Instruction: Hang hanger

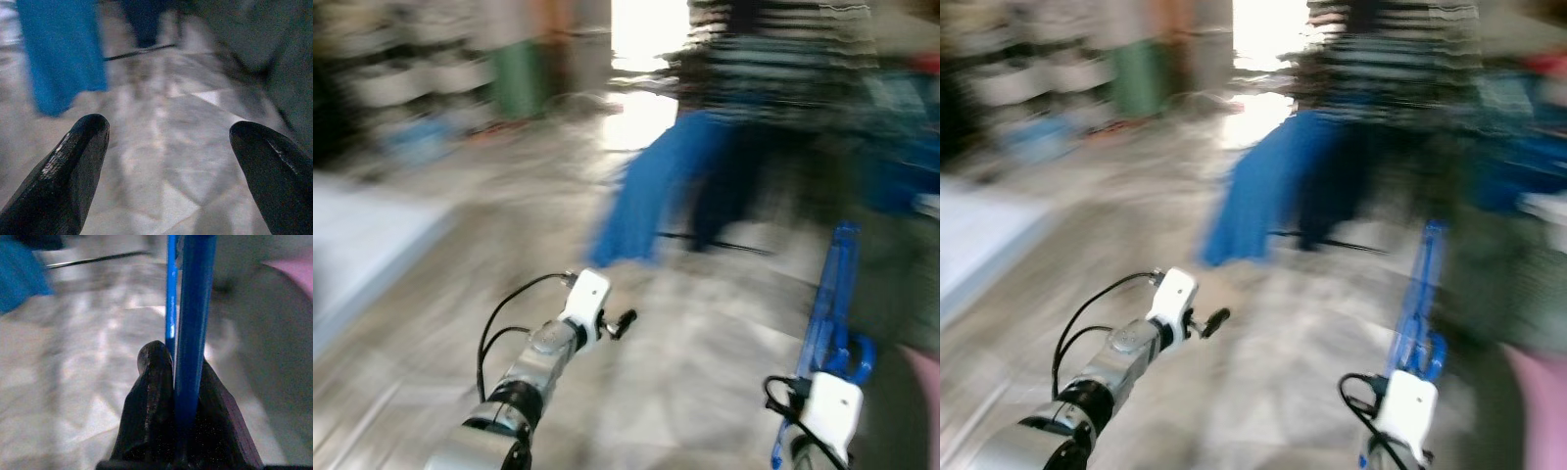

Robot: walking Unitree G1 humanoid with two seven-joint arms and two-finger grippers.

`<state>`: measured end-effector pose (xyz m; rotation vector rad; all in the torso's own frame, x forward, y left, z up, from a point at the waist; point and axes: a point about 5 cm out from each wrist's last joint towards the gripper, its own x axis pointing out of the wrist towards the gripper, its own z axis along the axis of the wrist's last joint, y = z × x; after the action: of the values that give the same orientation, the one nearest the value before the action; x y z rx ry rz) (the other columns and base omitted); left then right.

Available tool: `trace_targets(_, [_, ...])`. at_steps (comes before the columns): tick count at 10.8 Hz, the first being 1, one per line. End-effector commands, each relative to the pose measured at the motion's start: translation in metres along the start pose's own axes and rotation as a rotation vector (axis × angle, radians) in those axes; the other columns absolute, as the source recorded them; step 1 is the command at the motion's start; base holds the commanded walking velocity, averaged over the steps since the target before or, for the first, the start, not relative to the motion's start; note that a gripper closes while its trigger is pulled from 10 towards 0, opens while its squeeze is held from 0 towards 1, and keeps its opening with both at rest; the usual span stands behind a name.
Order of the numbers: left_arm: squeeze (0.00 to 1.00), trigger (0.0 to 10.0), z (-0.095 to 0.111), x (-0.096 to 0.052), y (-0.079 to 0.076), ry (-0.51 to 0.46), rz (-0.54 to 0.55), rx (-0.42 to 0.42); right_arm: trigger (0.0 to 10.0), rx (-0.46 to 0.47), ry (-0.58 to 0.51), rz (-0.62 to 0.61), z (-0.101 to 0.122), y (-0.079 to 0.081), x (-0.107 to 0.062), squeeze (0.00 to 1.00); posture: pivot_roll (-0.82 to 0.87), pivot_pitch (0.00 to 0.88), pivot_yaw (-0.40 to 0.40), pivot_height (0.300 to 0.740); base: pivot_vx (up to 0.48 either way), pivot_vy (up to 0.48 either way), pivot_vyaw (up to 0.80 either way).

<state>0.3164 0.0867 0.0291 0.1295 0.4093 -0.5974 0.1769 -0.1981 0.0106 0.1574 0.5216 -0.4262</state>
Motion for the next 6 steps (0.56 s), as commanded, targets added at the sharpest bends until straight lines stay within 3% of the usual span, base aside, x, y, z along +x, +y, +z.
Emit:
trace_targets(1, [0.0, 10.0, 0.003, 0.003, -0.006, 0.002, -0.035, 0.015, 0.0, 0.065, 0.012, 0.004, -0.004, 0.012, -0.007, 0.0, -0.13, 0.0, 0.027, 0.74, 0.472, 0.0, -0.61])
trace_targets(3, [0.0, 10.0, 0.009, 0.008, -0.015, -0.005, -0.067, 0.017, 0.0, 0.066, 0.012, 0.0, -0.006, 0.012, -0.012, 0.0, -0.17, 0.03, 0.054, 0.74, 0.465, 0.0, -0.55])
trace_targets(6, [0.0, 10.0, 0.01, 0.01, -0.02, -0.001, -0.078, 0.021, 0.0, 0.024, 0.011, 0.028, -0.003, 0.012, -0.009, 0.0, -0.18, 0.002, 0.037, 0.74, 0.441, 0.0, 0.0])
